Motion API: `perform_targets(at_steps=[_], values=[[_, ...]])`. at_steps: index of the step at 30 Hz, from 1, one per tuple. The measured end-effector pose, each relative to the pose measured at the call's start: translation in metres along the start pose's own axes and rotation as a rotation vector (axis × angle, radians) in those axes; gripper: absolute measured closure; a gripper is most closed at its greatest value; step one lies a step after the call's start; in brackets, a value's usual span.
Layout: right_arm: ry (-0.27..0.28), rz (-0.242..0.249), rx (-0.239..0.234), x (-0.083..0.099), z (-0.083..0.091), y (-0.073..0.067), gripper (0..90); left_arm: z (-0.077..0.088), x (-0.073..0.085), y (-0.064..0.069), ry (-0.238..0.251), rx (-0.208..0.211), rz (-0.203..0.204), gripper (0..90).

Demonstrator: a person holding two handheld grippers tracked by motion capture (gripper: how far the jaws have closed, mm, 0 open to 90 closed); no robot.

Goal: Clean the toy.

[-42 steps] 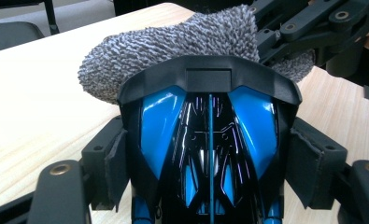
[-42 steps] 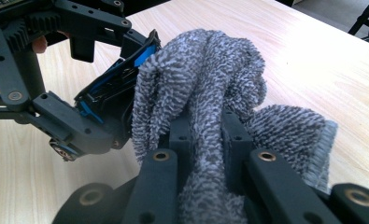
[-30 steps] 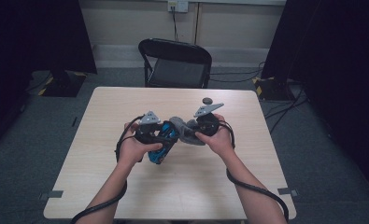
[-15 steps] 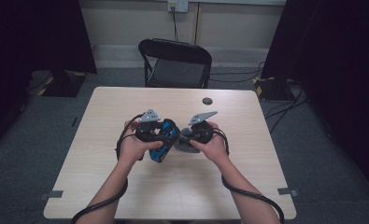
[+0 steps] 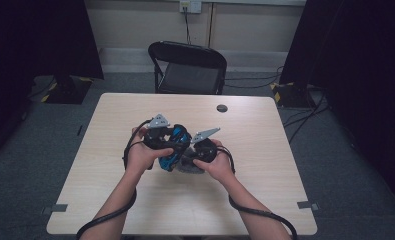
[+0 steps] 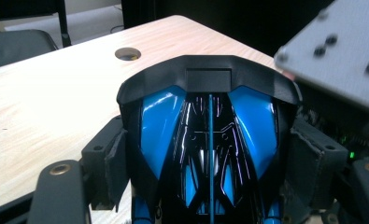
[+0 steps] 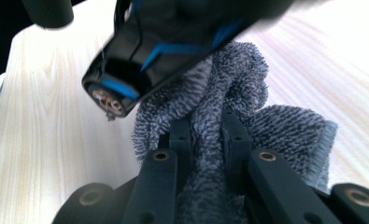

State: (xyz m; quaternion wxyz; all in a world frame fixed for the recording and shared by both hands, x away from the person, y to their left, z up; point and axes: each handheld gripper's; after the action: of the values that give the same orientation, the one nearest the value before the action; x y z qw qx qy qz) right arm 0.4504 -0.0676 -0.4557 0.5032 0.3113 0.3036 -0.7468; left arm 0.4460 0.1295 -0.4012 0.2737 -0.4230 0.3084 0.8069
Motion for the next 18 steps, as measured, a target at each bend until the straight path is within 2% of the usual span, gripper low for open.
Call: perform_targets(at_steps=[5,8,11,13,15,18], values=[[-0.014,0.011,-0.028,0.001,-0.007,-0.005,78.9,0.005,-0.002,-0.002,0.020,-0.003,0.016,25.5],[-0.048,0.037,-0.037,0.001,-0.011,-0.008,78.8,0.008,-0.002,-0.004,0.027,-0.010,0.023,25.5],[-0.082,0.064,-0.021,0.003,-0.010,-0.009,78.8,0.012,-0.002,-0.006,0.027,-0.019,0.021,25.5],[-0.093,0.077,-0.009,0.004,-0.004,-0.006,78.8,0.014,-0.001,-0.007,0.027,-0.023,0.024,25.5],[-0.116,0.082,0.022,0.006,0.005,-0.001,78.8,0.016,0.000,-0.009,0.025,-0.025,0.023,25.5],[-0.123,0.058,0.068,0.011,0.021,0.011,78.7,0.018,0.001,-0.011,0.025,-0.028,0.026,25.5]])
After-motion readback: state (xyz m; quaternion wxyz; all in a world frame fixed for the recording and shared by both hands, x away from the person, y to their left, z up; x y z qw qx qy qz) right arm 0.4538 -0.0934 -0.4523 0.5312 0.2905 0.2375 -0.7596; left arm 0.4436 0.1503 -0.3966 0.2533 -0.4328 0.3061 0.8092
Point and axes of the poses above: each handheld gripper's, and its own axes: z roughly backward along the jaws, x roughly out of its underside, y roughly to its right, and after that the axes turned 7 degrees about z, right-handed
